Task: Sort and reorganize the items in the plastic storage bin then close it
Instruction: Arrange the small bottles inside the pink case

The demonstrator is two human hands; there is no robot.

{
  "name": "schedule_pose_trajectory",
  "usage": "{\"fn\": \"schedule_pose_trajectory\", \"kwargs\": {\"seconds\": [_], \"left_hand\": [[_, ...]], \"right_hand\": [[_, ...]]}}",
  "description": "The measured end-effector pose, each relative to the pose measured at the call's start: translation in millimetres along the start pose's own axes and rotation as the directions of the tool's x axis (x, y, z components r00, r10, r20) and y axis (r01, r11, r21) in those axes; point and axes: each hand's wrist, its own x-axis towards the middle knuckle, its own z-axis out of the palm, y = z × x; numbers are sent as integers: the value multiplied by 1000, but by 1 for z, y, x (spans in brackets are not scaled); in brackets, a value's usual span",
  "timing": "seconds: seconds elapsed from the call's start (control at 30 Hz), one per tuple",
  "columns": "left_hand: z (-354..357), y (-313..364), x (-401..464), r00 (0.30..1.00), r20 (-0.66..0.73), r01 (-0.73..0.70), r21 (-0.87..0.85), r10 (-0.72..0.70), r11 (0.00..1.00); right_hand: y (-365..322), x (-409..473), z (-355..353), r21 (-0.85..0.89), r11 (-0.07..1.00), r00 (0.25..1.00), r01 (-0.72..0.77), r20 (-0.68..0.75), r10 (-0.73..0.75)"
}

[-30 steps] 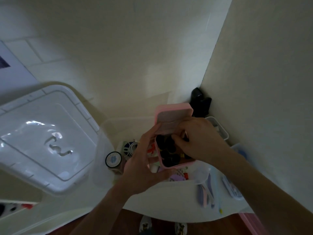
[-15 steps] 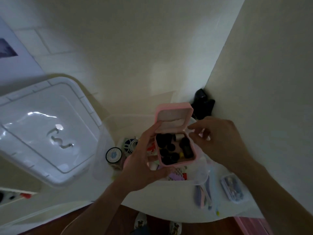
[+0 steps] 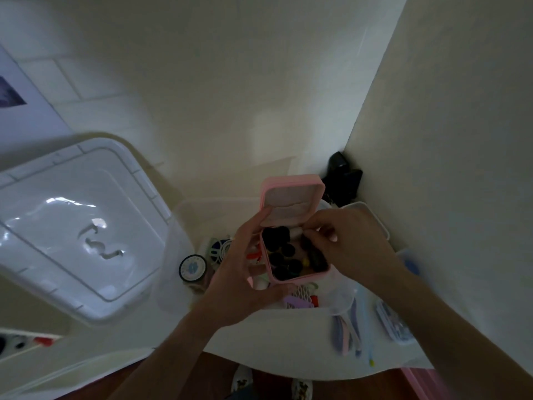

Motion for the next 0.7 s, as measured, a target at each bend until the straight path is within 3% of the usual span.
{"fn": "schedule_pose_trajectory", "kwargs": {"seconds": [0.2, 0.37, 0.47, 0.57, 0.7], "left_hand": [[2, 2, 0, 1000, 3, 4, -1, -4, 1000], [4, 2, 2, 1000, 3, 3, 19, -3, 1000], [4, 2, 3, 1000, -9, 12, 24, -12, 1000], [3, 1, 3, 1000, -10, 14, 21, -14, 1000], [3, 3, 4, 1000, -1, 14, 15, -14, 1000]], "right_hand": [[-4, 1, 3, -36, 999, 998, -6, -58, 4], [-12, 3, 11, -232, 972, 999, -41, -12, 39], [-12, 4, 16, -187, 978, 996, -88, -5, 89], [-12, 2, 15, -74, 994, 994, -78, -83, 72], [-14, 3, 15, -33, 998, 995, -57, -78, 54]]}}
